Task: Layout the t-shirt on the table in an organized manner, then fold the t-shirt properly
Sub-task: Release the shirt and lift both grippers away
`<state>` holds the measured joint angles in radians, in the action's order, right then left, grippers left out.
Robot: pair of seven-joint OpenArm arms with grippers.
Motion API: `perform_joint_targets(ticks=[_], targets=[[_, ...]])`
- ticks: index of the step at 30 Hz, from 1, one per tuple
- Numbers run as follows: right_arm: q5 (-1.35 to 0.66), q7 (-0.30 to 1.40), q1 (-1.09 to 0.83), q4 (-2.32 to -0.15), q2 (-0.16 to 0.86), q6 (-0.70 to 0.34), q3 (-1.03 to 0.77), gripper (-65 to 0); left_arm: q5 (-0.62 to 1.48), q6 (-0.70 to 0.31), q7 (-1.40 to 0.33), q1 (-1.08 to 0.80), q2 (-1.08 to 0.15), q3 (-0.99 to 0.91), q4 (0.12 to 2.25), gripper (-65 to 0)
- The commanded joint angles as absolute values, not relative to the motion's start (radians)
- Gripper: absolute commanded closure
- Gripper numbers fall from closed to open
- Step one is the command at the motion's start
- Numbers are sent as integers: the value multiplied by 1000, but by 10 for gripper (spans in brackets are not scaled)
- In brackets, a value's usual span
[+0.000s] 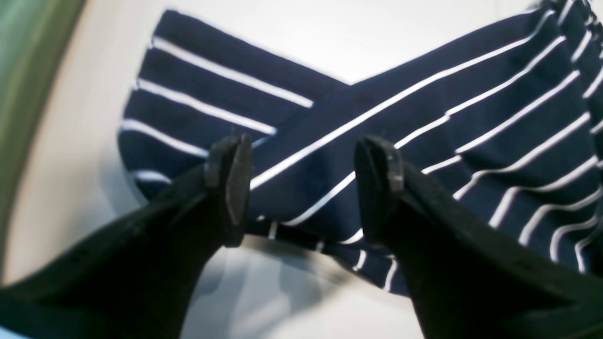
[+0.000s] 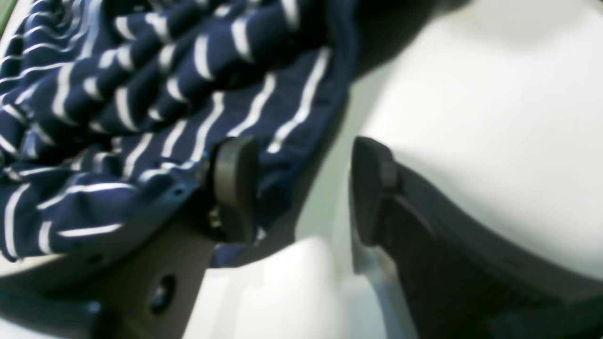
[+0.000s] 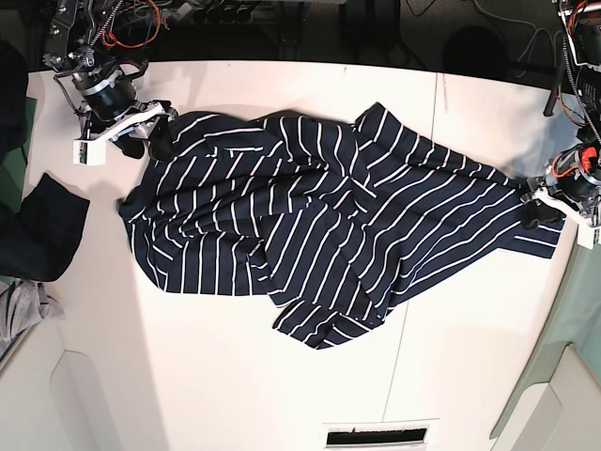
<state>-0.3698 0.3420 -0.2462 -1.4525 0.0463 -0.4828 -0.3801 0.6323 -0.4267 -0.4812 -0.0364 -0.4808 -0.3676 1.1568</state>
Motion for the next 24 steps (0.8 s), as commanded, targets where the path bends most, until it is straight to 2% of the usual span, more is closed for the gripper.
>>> perform_joint_targets(ticks=[1,5,6,7,8,10,12,16,19,24], targets=[[-387,318,-233,-1459,45,-490,-380,-314,631,-430,-452,-22,-493,-374,1151,-369],[-411,315,-200,-1419,43,-490,-348,-314,611,-430,-441,-17,-462,-373,1093,-366],[-411,315,-189,-1403,39,-490,-335,-312,603,-431,-439,-16,-456,-373,1082,-341],[-410,315,-179,-1390,34,-491,-320,-312,596,-430,-434,-16,-450,-373,1075,-277],[-406,315,-171,-1378,30,-491,-302,-304,584,-430,-424,-17,-445,-373,1071,-184],[-396,314,-155,-1363,21,-491,-264,-190,571,-431,-414,-17,-443,-373,1069,0],[-389,292,-146,-1364,13,-495,-241,0,577,-430,-411,-16,-454,-373,1071,0],[-393,261,-122,-1412,19,-559,-259,0,656,-449,-391,-14,-513,-373,1095,0],[-393,262,-95,-1523,26,-558,-320,0,700,-492,-393,-17,-576,-377,1163,0],[-393,313,-18,-1678,107,-557,-438,0,783,-499,-466,-17,-640,-429,1313,0]])
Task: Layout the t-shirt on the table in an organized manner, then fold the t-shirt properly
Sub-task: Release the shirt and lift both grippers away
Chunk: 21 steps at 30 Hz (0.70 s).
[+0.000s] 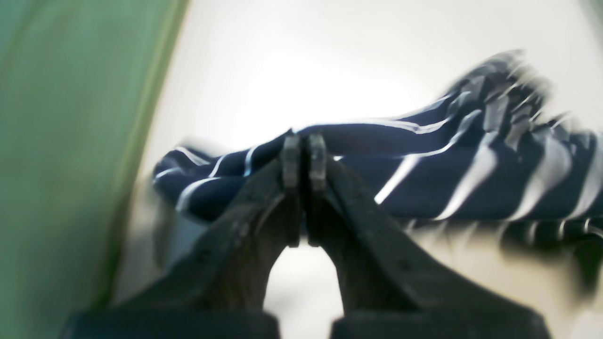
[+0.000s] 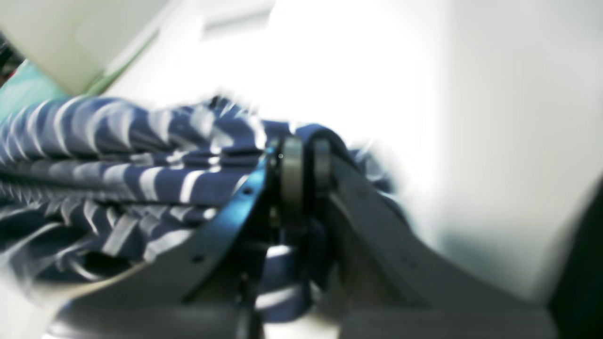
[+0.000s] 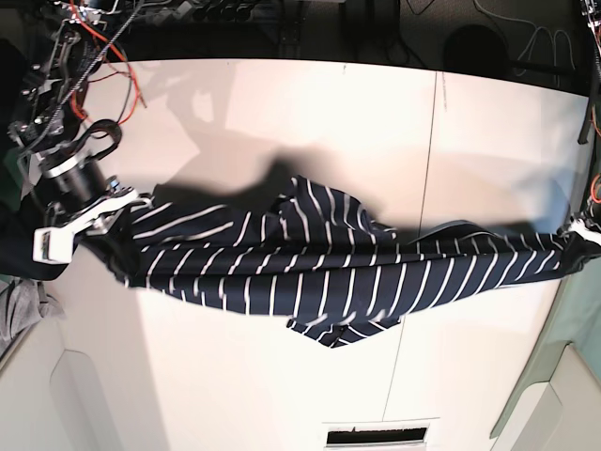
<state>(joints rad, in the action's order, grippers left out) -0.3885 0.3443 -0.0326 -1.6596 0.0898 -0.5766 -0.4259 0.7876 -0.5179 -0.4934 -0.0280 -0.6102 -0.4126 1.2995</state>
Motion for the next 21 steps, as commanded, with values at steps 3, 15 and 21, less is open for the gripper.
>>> perform_joint_targets(ticks=[3,15,21], targets=[[-393,383,30,-1679,163,-549,-478,0,798,-500,-521,-17,-640,-453,1388,0],[-532,648,-68,-1677,174,-546,-479,-352,776,-546,-562,-81,-530,-453,1399,-99],[-531,644,-225,-1675,108,-547,-478,-352,758,-546,-570,-139,-535,-453,1399,-273]])
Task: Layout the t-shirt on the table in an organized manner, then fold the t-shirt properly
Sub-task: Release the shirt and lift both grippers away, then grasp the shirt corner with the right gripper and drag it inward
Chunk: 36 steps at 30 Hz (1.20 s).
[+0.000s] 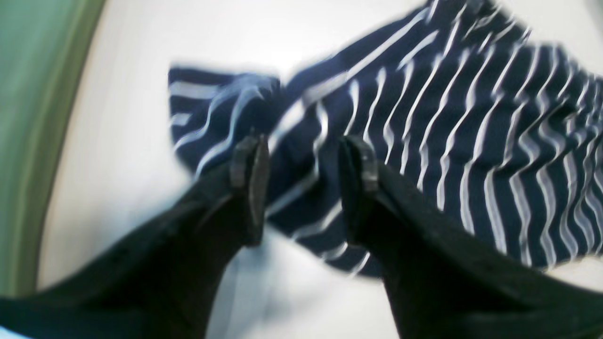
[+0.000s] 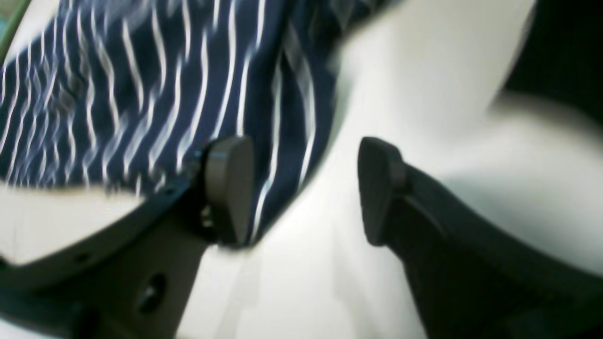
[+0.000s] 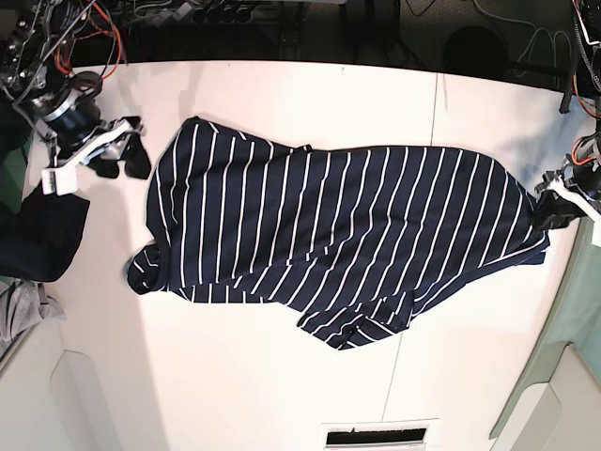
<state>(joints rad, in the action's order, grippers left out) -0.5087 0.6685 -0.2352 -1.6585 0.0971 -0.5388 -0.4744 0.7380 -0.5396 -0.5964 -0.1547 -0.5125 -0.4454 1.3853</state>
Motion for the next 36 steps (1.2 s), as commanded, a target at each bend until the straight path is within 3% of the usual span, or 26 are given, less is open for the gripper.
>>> perform_joint_targets(ticks=[1,8,16,20,21,23,26,28,33,36], targets=[[-532,638,-245,-1675,101,-547,-478,-352,759,-546,-579,-139,-535,-453,1399,-273],[-463,534,-342,-1612,97,-546,-476,-351,783,-551,-588,-192,-535,-454,1400,-272],[-467,485,-239,-1394,99,-546,-336,-351,732,-545,-512,-258,-514,-454,1396,-272],[-467,463,-190,-1349,94,-546,-236,-349,690,-482,-462,-250,-490,-454,1353,-271],[-463,461,-177,-1350,89,-547,-215,-336,690,-482,-431,-245,-486,-454,1336,-270],[-442,455,-151,-1351,73,-547,-185,-241,683,-483,-395,-224,-479,-454,1302,-210],[-427,440,-123,-1357,46,-548,-172,0,673,-484,-393,-185,-466,-453,1260,-70],[-438,452,-113,-1378,38,-562,-173,0,673,-487,-393,-162,-463,-451,1248,0],[-595,620,-120,-1570,38,-578,-177,0,712,-601,-397,-119,-478,-451,1256,0],[-613,621,-136,-1747,38,-576,-200,0,753,-614,-400,-119,-500,-451,1264,0]])
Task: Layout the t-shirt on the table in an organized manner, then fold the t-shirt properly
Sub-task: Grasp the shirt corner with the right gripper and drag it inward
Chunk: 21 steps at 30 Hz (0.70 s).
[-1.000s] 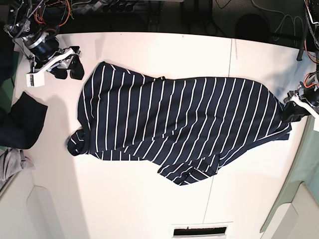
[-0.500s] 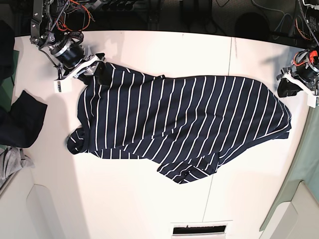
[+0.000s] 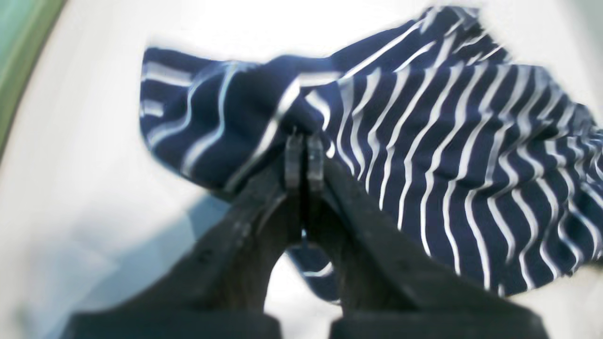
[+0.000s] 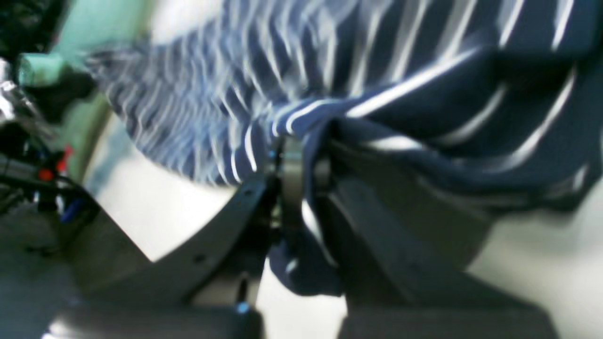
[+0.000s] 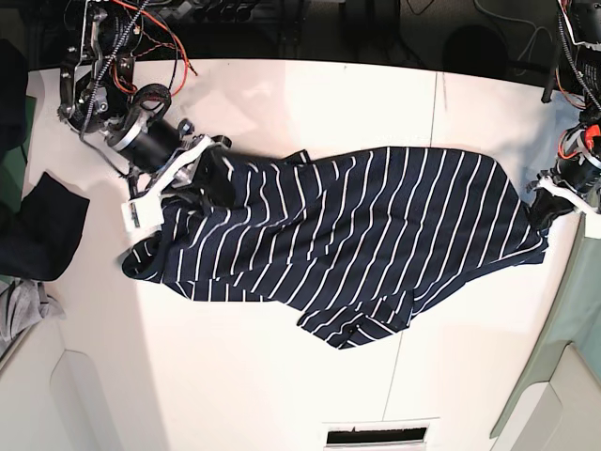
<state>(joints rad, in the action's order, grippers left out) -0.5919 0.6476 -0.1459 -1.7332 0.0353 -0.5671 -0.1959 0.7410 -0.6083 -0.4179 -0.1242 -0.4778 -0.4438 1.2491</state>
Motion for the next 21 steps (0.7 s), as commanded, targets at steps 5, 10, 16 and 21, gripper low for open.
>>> perform_joint_targets(ticks=[5,10,16,21], targets=[[-476,562,-14,-1820,30,-543,-236,0,755,-617,-408,-89,-510,-451,1265,0],[-395,546,199,-1591,-10,-530,-219,-205,754,-618,-416,-81,-509,-451,1264,0],[-273,468,431,-1143,-20,-432,-138,-347,753,-618,-432,-81,-485,-451,1264,0],[-284,543,427,-1084,-19,-434,-130,-347,739,-618,-479,-85,-482,-451,1263,0]])
